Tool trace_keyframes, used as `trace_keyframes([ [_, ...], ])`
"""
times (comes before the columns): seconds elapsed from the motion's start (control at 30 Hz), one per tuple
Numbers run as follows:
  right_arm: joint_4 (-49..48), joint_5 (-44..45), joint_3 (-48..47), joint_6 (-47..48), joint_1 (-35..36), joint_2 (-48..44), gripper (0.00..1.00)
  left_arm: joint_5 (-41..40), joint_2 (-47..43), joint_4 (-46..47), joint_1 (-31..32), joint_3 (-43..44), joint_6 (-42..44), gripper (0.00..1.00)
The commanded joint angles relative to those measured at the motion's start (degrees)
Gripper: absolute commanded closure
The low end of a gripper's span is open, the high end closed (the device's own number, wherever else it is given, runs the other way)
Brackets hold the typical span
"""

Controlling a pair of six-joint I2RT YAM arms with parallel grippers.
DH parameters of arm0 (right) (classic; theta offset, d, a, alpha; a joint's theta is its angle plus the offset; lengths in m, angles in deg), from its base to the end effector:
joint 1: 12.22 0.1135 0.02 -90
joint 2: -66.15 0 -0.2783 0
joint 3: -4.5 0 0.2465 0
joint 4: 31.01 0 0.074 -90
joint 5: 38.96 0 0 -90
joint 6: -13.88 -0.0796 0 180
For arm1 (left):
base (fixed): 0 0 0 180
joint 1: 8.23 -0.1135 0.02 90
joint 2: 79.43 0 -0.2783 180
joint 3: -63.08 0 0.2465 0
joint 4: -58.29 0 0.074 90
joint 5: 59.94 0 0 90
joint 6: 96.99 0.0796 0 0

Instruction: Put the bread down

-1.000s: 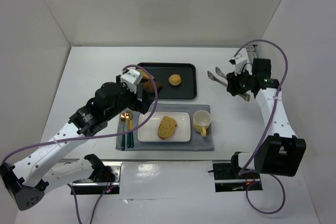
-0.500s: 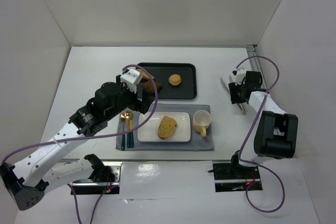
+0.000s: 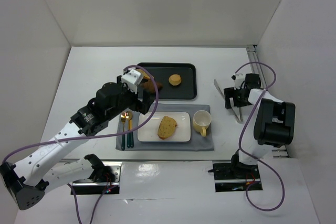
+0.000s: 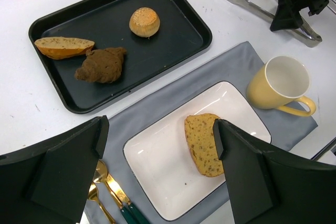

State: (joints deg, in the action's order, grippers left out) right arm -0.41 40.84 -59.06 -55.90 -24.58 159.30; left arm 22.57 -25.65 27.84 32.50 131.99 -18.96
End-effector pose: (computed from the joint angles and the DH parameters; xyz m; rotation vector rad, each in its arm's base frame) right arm 0.3209 -0.0559 0.1375 -0.2393 2.5836 0.0285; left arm 0.1894 -0.1494 0.3620 0.3731 1.8304 -0.5223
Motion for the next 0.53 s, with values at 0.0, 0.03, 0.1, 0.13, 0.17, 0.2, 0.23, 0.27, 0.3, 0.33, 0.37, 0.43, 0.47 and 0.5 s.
trace_keyframes([
  [0.0,3.6,-3.8,-1.6,1.1,-1.8,-2.9,0.0,-0.2,-0.2,2.1,0.1,-0.1,0.9,0.0],
  [0.03,4.4,-5.8,-1.6,1.1,-1.8,-4.0,0.0,-0.2,-0.2,2.1,0.1,-0.1,0.9,0.0],
  [0.1,5.6,-6.6,-2.1,1.7,-3.2,-8.1,0.0,-0.2,-0.2,2.1,0.1,-0.1,0.9,0.0],
  [0.13,6.8,-6.6,-2.1,1.7,-3.2,-9.2,0.0,-0.2,0.4,2.1,0.1,-0.1,0.9,0.0],
  [0.17,7.6,-6.6,-2.8,1.7,-3.2,-10.1,0.0,-0.2,0.4,2.1,0.1,-0.1,0.9,0.0],
  [0.2,9.1,-6.6,-3.3,1.7,-3.2,-11.9,0.0,-0.2,0.4,2.1,0.1,-0.1,1.4,0.0],
  [0.23,9.7,-6.0,-4.0,1.2,-3.2,-12.8,0.0,-0.2,0.4,2.1,0.1,-0.1,1.4,0.0],
  [0.27,10.2,-6.0,-4.1,1.2,-3.2,-13.7,0.0,-0.2,0.4,2.1,0.1,-0.1,1.4,0.0],
  [0.3,11.2,-6.0,-4.8,1.2,-3.2,-15.5,0.0,-0.2,0.4,2.1,0.1,-0.1,1.4,0.0],
  [0.33,11.3,-6.8,-5.4,1.2,-3.2,-16.6,0.0,-0.2,0.4,2.1,0.1,-0.1,1.4,0.0],
  [0.37,11.3,-7.4,-5.4,1.2,-3.2,-17.8,0.0,-0.2,0.4,2.1,0.1,-0.1,1.4,0.0],
  [0.43,9.7,-8.7,-4.8,1.2,-3.2,-21.5,0.0,-0.2,0.4,2.6,0.1,-0.1,1.4,0.0],
  [0.47,9.0,-10.3,-4.1,0.6,-3.2,-22.7,0.0,-0.2,0.4,2.6,0.1,-0.1,1.4,0.0],
  [0.5,8.1,-10.3,-4.1,-0.3,-3.2,-23.8,0.0,-0.2,0.4,2.6,0.1,-0.1,1.4,0.0],
])
